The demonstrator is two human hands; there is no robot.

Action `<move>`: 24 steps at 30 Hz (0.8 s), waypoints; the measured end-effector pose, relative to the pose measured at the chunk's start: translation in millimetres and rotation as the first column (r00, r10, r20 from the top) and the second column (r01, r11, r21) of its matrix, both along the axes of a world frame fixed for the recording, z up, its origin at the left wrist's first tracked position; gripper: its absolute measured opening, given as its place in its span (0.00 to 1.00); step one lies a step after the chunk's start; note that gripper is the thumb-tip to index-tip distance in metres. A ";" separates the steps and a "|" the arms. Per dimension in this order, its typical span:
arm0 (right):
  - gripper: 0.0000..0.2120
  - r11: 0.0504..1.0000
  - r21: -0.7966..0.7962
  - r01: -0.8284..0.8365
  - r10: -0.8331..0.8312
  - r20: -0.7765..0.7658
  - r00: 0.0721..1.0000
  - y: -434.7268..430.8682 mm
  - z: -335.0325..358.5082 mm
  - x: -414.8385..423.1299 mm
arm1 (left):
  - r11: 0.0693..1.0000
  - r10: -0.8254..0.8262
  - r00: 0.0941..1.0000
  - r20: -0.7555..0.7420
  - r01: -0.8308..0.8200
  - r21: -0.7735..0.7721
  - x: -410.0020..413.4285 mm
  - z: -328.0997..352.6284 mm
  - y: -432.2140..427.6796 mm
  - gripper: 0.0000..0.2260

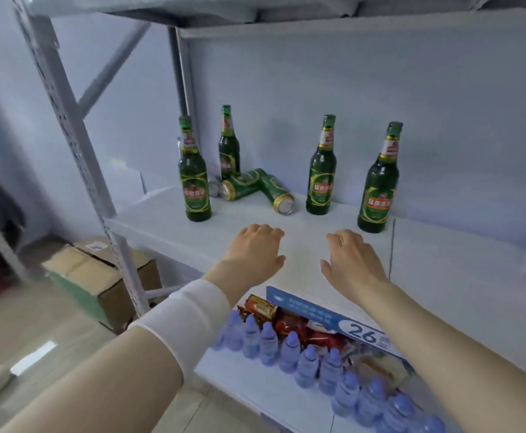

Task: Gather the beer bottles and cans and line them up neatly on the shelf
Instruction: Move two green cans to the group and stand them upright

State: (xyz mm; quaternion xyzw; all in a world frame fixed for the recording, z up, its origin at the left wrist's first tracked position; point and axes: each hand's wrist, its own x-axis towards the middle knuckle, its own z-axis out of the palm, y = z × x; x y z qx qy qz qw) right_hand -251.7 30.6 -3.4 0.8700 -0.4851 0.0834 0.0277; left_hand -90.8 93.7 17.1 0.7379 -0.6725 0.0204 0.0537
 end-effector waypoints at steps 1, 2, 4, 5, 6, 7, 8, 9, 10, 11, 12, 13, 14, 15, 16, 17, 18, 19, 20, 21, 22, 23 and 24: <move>0.22 1.000 0.000 -0.015 0.015 -0.007 1.000 -1.5 -1.8 24.9 | 1.000 0.015 1.000 -0.019 -0.016 -0.013 24.1 -0.1 2.1 0.24; 0.21 1.000 0.003 -0.027 0.027 -0.015 1.000 -2.5 -3.9 48.5 | 0.999 0.029 0.999 -0.040 -0.030 -0.023 46.8 -1.3 3.1 0.24; 0.22 0.999 0.017 -0.028 0.028 -0.009 1.000 -5.0 -9.1 87.9 | 0.998 0.040 0.997 -0.071 -0.042 -0.039 83.9 -5.5 0.5 0.24; 0.22 1.000 0.020 -0.022 0.022 -0.003 1.000 -7.7 -11.8 103.0 | 0.998 0.038 0.996 -0.082 -0.042 -0.049 97.3 -8.6 -4.0 0.24; 0.23 1.000 0.029 -0.009 0.009 0.005 1.000 -10.6 -14.3 115.4 | 0.998 0.031 0.995 -0.097 -0.037 -0.056 107.7 -12.2 -10.3 0.24; 0.23 0.999 0.042 0.009 -0.010 0.014 1.000 -14.1 -16.5 124.4 | 0.998 0.024 0.993 -0.118 -0.030 -0.057 114.7 -16.2 -17.9 0.24; 0.24 0.998 0.051 0.028 -0.029 0.020 0.999 -19.1 -18.7 130.8 | 0.998 0.017 0.990 -0.143 -0.025 -0.058 119.6 -20.7 -26.5 0.24; 0.24 0.998 0.049 0.045 -0.046 0.021 0.999 -25.5 -20.9 135.2 | 0.998 0.011 0.986 -0.168 -0.022 -0.059 123.6 -26.0 -36.5 0.24; 0.24 0.997 0.042 0.059 -0.060 0.020 0.998 -33.3 -22.7 138.5 | 0.998 0.010 0.981 -0.195 -0.022 -0.059 127.2 -31.6 -47.7 0.24; 0.24 0.997 0.035 0.070 -0.071 0.024 0.997 -42.0 -24.3 141.1 | 0.998 0.016 0.973 -0.229 -0.029 -0.056 130.7 -37.1 -59.7 0.25; 0.25 0.996 0.034 0.082 -0.083 0.037 0.996 -51.1 -25.4 143.4 | 0.998 0.031 0.962 -0.270 -0.046 -0.050 134.5 -42.0 -72.6 0.27; 0.26 0.995 0.037 0.094 -0.096 0.051 0.994 -60.7 -26.9 145.6 | 0.997 0.055 0.947 -0.317 -0.072 -0.042 138.6 -45.9 -86.6 0.28; 0.27 0.994 0.038 0.103 -0.106 0.065 0.992 -70.3 -29.0 148.0 | 0.994 0.087 0.925 -0.371 -0.105 -0.028 143.1 -49.3 -101.5 0.30; 0.28 0.993 0.036 0.110 -0.113 0.080 0.990 -80.0 -31.9 150.6 | 0.989 0.123 0.891 -0.437 -0.144 -0.016 147.2 -52.0 -116.0 0.31; 0.29 0.993 0.034 0.117 -0.120 0.101 0.988 -89.5 -35.3 153.3 | 0.982 0.156 0.845 -0.512 -0.188 -0.011 151.3 -55.0 -130.2 0.32; 0.30 0.992 0.036 0.124 -0.128 0.127 0.984 -98.9 -39.0 156.4 | 0.972 0.183 0.792 -0.582 -0.233 -0.012 155.5 -58.3 -144.1 0.33; 0.30 0.991 0.041 0.130 -0.135 0.158 0.978 -108.7 -42.7 159.8 | 0.961 0.204 0.744 -0.636 -0.277 -0.016 160.0 -61.6 -157.7 0.34; 0.31 0.990 0.047 0.136 -0.143 0.195 0.970 -119.4 -46.1 163.8 | 0.948 0.226 0.705 -0.672 -0.319 -0.016 164.9 -64.6 -171.1 0.34; 0.31 0.988 0.053 0.144 -0.153 0.235 0.960 -130.4 -48.8 168.0 | 0.933 0.248 0.673 -0.697 -0.359 -0.015 169.8 -66.9 -183.8 0.35; 0.32 0.986 0.060 0.158 -0.169 0.272 0.947 -141.4 -50.5 172.5 | 0.915 0.273 0.640 -0.718 -0.402 -0.011 174.1 -68.9 -195.4 0.36; 0.33 0.981 0.068 0.179 -0.191 0.301 0.934 -151.9 -51.6 177.3 | 0.896 0.296 0.611 -0.734 -0.445 -0.009 178.4 -70.8 -206.5 0.37; 0.35 0.976 0.077 0.203 -0.217 0.319 0.923 -161.4 -52.9 182.2 | 0.877 0.311 0.593 -0.742 -0.481 -0.016 182.1 -72.1 -216.4 0.38; 0.37 0.970 0.086 0.226 -0.242 0.326 0.914 -169.7 -54.9 187.3 | 0.863 0.315 0.594 -0.740 -0.504 -0.037 185.3 -73.7 -225.2 0.38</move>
